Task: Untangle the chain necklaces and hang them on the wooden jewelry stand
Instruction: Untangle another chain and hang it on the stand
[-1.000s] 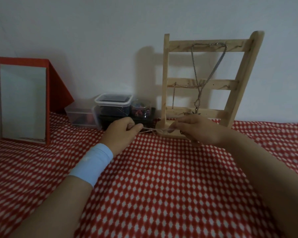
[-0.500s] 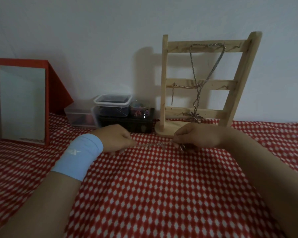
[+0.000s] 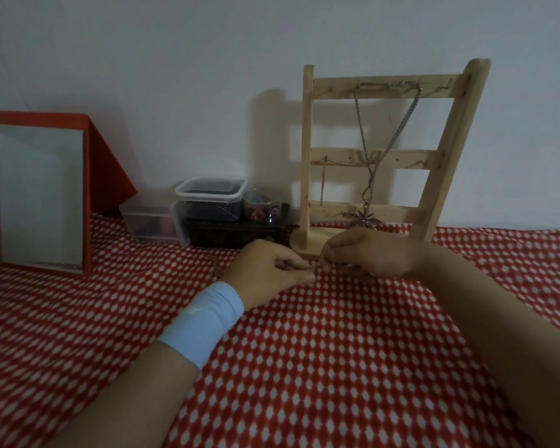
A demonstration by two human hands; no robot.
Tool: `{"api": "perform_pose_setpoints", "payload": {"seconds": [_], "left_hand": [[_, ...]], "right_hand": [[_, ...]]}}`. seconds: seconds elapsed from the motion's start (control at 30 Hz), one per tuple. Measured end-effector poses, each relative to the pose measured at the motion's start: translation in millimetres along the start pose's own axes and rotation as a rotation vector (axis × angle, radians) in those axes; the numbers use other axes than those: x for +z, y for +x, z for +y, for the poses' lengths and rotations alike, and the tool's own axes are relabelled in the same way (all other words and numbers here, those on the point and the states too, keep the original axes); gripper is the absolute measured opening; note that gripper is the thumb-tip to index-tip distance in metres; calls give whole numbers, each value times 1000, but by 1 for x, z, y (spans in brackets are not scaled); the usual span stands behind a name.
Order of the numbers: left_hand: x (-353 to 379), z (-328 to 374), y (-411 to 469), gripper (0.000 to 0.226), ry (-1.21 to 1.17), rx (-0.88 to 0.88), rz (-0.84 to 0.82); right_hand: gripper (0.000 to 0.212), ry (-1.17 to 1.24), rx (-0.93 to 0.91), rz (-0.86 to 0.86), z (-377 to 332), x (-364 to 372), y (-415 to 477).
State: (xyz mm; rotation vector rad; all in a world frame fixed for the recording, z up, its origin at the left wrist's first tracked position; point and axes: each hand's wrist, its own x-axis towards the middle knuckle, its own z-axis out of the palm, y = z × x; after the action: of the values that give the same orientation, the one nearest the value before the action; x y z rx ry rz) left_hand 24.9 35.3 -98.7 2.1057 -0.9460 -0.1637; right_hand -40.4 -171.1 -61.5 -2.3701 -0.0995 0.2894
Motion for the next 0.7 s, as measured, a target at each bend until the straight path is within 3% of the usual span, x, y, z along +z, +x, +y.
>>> {"api": "perform_pose_setpoints", "payload": {"seconds": [0.1, 0.2, 0.33, 0.47, 0.53, 0.6, 0.7], "left_hand": [[-4, 0, -1, 11, -271, -25, 51], [-6, 2, 0, 14, -312, -59, 126], [-5, -1, 3, 17, -81, -24, 80], [-7, -9, 6, 17, 86, -23, -27], [-8, -10, 6, 15, 77, -12, -64], [-6, -10, 6, 14, 60, 17, -21], [-4, -5, 7, 14, -46, 20, 100]], "right_hand": [[35, -49, 15, 12, -1, 0, -1], [38, -144, 36, 5, -6, 0, 0], [40, -363, 111, -14, -7, 4, 1], [27, -516, 192, -23, -1, 5, 2], [15, -500, 134, 22, -2, 4, 1], [18, -432, 6, 122, -7, 4, 1], [21, -149, -65, 168, -16, 9, 3]]}}
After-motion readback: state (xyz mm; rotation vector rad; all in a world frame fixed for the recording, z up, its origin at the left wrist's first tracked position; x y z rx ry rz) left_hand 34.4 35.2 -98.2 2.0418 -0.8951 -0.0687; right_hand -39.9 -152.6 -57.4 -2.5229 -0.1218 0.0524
